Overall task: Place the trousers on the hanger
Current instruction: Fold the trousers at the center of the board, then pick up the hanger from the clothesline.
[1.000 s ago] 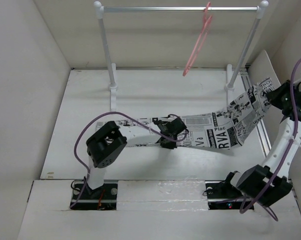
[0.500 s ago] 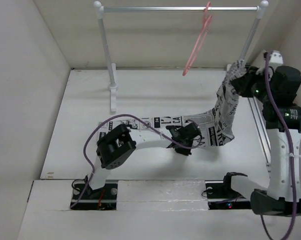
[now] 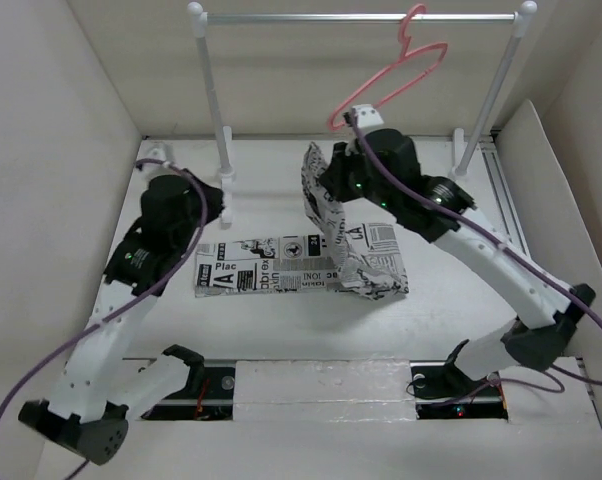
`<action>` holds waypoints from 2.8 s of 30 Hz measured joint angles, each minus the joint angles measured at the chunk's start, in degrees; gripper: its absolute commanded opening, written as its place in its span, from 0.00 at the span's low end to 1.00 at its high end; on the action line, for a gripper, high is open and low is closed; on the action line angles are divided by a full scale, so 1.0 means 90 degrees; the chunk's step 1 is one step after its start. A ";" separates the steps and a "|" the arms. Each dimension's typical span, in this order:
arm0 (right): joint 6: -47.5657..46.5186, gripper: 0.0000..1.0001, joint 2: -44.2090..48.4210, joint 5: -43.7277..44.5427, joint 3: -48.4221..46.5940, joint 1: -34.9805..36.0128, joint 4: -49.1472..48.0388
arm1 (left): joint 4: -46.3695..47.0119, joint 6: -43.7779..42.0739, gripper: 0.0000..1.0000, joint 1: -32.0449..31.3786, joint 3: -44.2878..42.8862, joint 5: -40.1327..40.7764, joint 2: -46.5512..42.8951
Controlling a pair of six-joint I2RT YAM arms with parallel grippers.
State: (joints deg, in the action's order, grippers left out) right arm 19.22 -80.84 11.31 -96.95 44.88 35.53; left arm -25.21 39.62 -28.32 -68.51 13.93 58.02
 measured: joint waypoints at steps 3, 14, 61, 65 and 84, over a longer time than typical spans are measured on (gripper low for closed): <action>0.0041 0.00 -0.0801 0.0209 -0.0500 0.0379 -0.0121 | -0.0294 -0.0087 0.05 0.1090 0.0112 -0.0039 -0.0542; 0.0019 0.02 -0.3427 0.0095 -0.2980 0.1222 -0.0527 | -0.1214 0.0029 0.15 0.1367 -0.0663 0.0634 -0.0005; 0.0211 0.86 -0.2028 -0.5190 -0.0860 -0.4442 -0.2300 | 0.0719 -0.0449 0.18 -0.1598 0.0639 -0.0168 0.2368; 0.0753 0.83 -0.2091 -0.5425 -0.0503 -0.4325 -0.3106 | 0.0886 -0.0452 0.20 -0.1600 0.0874 -0.0338 0.2356; 0.2130 0.69 -0.2344 -0.5763 0.0282 -0.3772 -0.5549 | 0.0969 -0.0393 0.19 -0.1605 0.1027 -0.0493 0.2353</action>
State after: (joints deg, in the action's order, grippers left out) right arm 38.39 -101.93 -40.56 -94.41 10.94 -14.41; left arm -16.49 36.07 -42.76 -59.27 9.50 79.20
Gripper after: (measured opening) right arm 0.712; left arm 0.196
